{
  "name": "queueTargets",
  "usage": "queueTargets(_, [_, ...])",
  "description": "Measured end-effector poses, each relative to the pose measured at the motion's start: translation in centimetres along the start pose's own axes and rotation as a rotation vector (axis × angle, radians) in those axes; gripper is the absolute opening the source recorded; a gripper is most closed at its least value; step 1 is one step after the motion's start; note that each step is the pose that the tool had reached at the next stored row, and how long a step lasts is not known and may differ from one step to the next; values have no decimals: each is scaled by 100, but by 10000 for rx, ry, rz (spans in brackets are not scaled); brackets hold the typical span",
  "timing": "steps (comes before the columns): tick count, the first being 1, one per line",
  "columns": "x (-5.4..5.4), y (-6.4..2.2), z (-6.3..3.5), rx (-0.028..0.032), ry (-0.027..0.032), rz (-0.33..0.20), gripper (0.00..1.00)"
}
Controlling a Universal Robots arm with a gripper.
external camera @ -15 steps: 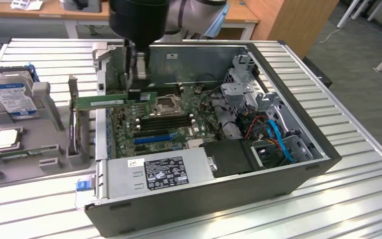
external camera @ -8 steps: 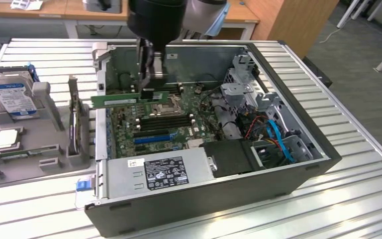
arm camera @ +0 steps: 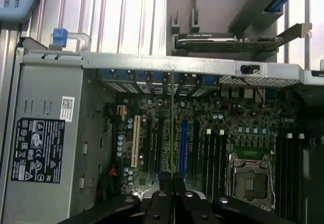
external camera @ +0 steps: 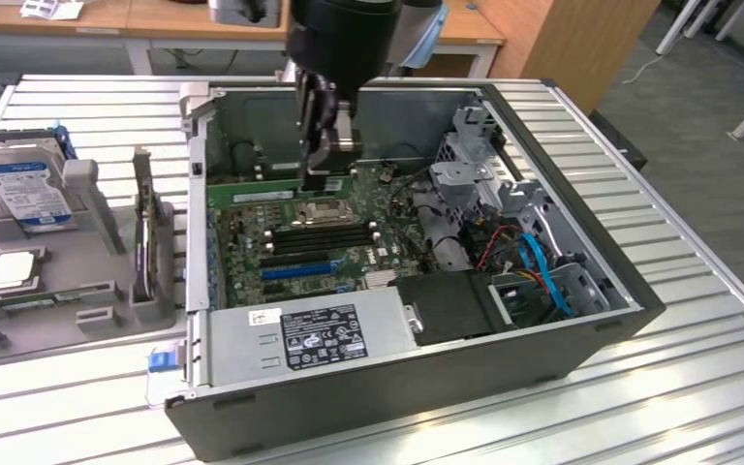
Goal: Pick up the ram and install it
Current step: 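Pick up the ram and move it above insertion slot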
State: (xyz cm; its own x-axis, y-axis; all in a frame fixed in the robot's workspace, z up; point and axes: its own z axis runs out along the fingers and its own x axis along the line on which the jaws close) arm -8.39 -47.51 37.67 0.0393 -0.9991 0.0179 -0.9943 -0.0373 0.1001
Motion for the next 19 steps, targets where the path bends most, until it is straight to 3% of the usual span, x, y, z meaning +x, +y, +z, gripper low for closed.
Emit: queueTargets(19, [26, -632, -64, -40, 19, -194, 12])
